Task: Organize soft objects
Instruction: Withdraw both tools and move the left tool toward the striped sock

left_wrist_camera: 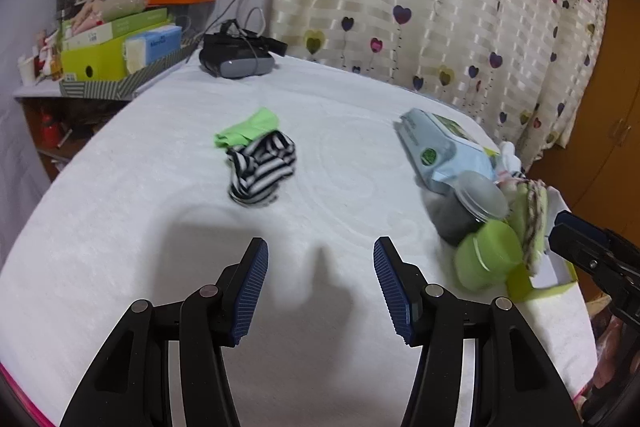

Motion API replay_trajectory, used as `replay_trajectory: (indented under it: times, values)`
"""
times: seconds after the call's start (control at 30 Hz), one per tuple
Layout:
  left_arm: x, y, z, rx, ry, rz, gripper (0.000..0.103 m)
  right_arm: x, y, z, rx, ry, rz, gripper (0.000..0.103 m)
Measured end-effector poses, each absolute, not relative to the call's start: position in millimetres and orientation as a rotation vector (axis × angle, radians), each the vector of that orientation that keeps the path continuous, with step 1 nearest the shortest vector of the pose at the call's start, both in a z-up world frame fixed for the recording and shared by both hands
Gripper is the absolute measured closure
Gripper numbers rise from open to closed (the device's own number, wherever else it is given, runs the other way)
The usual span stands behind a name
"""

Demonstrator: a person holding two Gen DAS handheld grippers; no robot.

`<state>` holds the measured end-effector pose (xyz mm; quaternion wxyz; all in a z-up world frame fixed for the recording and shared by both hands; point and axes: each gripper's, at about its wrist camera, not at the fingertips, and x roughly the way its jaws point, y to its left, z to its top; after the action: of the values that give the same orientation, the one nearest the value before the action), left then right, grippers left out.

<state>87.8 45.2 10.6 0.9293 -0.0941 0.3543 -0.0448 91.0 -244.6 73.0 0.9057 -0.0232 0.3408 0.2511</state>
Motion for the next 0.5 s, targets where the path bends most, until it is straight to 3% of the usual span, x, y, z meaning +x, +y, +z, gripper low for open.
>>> replay_trajectory:
  times: [0.5]
  values:
    - [154, 81, 1, -0.215, 0.774, -0.038, 0.048, 124, -204, 72, -0.09, 0.734, 0.557, 0.056]
